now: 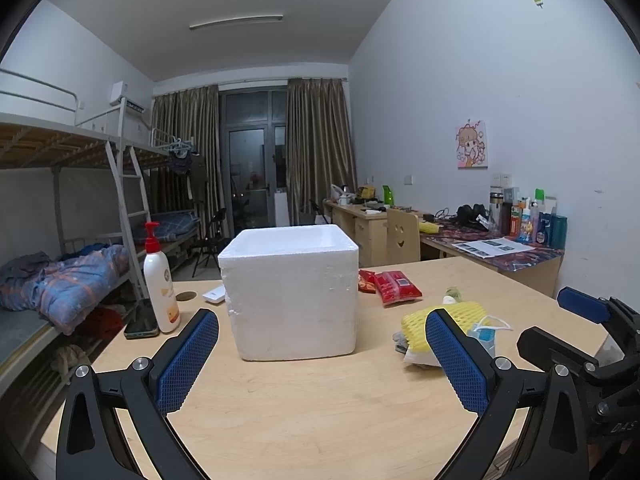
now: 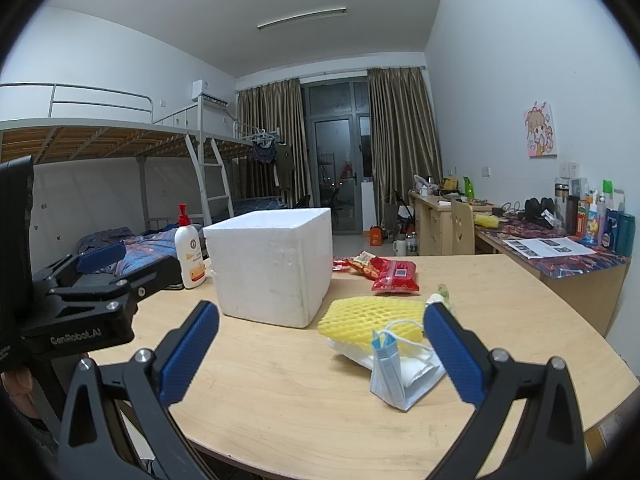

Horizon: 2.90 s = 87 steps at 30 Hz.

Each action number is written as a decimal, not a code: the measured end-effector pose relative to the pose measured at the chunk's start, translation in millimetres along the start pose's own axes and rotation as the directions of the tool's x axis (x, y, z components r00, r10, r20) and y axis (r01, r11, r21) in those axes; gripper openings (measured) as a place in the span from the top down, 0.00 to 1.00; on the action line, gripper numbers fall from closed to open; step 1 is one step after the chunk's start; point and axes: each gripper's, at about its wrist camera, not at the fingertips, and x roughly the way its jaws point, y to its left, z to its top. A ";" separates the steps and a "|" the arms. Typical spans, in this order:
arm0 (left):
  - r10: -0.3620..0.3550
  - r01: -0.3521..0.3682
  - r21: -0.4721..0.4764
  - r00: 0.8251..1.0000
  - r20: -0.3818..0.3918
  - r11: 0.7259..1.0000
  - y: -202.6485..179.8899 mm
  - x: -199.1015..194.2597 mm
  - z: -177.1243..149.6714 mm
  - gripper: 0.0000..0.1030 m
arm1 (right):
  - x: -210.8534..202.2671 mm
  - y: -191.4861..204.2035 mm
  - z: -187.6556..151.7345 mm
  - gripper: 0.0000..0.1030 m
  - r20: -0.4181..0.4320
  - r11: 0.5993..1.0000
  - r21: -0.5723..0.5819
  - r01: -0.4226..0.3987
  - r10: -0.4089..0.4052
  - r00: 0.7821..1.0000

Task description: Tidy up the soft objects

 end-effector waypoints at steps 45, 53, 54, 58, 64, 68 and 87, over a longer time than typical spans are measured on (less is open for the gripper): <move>-0.339 0.320 -0.113 0.879 -0.335 0.941 -63.4 160.2 -10.6 0.00 | 36.7 -83.7 -27.9 0.00 -0.186 0.997 0.059 0.056 -0.045 0.982; -0.407 0.354 -0.201 0.824 -0.394 0.913 -65.5 192.2 -25.2 0.09 | 47.3 -88.6 -37.3 0.00 -0.238 0.998 0.054 0.037 -0.023 0.971; -0.423 0.362 -0.221 0.813 -0.401 0.906 -64.7 194.5 -26.6 0.12 | 47.7 -89.4 -38.6 0.00 -0.240 0.998 0.053 0.036 -0.022 0.971; -0.475 0.394 -0.269 0.772 -0.422 0.879 -65.9 201.8 -32.0 0.21 | 50.1 -90.8 -39.5 0.00 -0.245 0.998 0.054 0.011 0.003 0.970; -0.484 0.413 -0.252 0.746 -0.458 0.875 -75.2 206.1 -38.1 0.59 | 54.0 -97.3 -37.1 0.00 -0.246 0.998 0.062 -0.010 0.025 0.969; -0.483 0.413 -0.251 0.739 -0.468 0.875 -75.6 207.4 -40.4 0.72 | 58.1 -98.2 -38.6 0.00 -0.252 0.997 0.069 -0.032 0.048 0.966; -0.504 0.432 -0.271 0.801 -0.322 0.860 -57.3 183.5 -25.2 0.90 | 73.4 -71.6 -49.0 0.57 -0.324 0.996 0.073 -0.048 0.069 0.943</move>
